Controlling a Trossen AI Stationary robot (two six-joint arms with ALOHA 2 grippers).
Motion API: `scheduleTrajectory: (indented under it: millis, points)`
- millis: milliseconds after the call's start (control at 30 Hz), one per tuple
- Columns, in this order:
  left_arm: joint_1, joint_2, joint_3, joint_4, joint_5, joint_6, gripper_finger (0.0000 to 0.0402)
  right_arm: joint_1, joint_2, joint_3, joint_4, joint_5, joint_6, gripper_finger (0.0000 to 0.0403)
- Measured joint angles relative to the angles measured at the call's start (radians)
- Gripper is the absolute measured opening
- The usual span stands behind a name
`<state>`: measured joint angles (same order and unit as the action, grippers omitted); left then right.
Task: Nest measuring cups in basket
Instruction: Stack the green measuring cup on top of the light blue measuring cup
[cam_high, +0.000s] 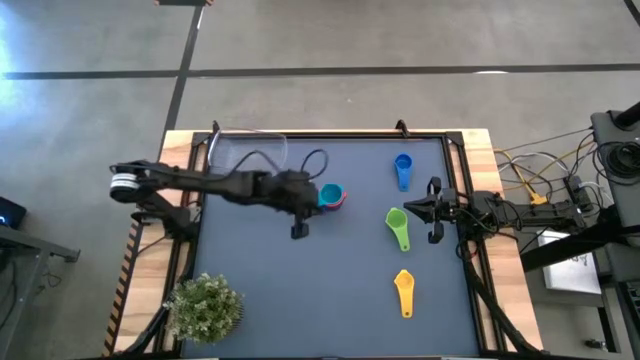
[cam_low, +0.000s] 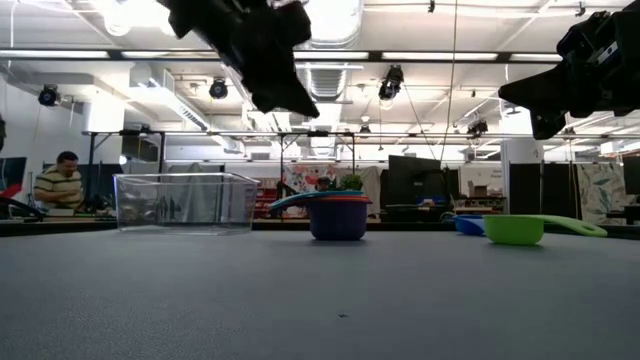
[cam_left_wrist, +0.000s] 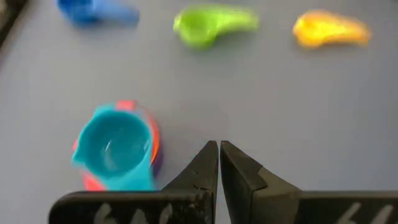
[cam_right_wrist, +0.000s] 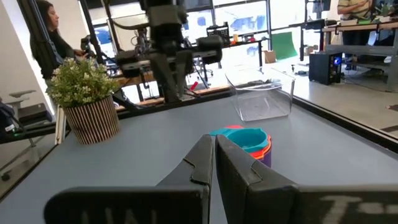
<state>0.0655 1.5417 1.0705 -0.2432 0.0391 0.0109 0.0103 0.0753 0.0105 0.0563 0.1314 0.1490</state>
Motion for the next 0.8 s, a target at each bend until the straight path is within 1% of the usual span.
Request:
scheduleTrajectory:
  millis: [67,133,233,300,467,600,800]
  points:
    - [-0.021,-0.028,-0.080,0.152,-0.007,-0.022,0.0000,0.000,0.000,0.000,0.000,0.000,0.000,0.0009]
    - [-0.041,-0.037,-0.145,0.295,-0.043,-0.032,0.0000,0.000,0.000,0.000,0.000,0.000,0.000,0.0009]
    - [-0.064,-0.038,-0.206,0.456,-0.122,-0.053,0.0000,0.000,0.000,0.000,0.000,0.000,0.000,0.0009]
    - [-0.073,-0.039,-0.227,0.523,-0.164,-0.071,0.0000,0.000,0.001,0.000,0.000,0.000,0.000,0.0009]
    - [-0.078,-0.039,-0.232,0.583,-0.176,-0.099,0.0000,0.000,0.004,0.000,0.000,0.000,0.000,0.0009]
    - [-0.078,-0.039,-0.232,0.610,-0.162,-0.092,0.0000,0.000,0.005,0.000,0.000,0.000,-0.001,0.0009]
    - [-0.067,-0.127,-0.232,0.591,-0.160,0.055,0.0000,0.000,0.005,0.000,0.000,0.000,0.000,0.0009]
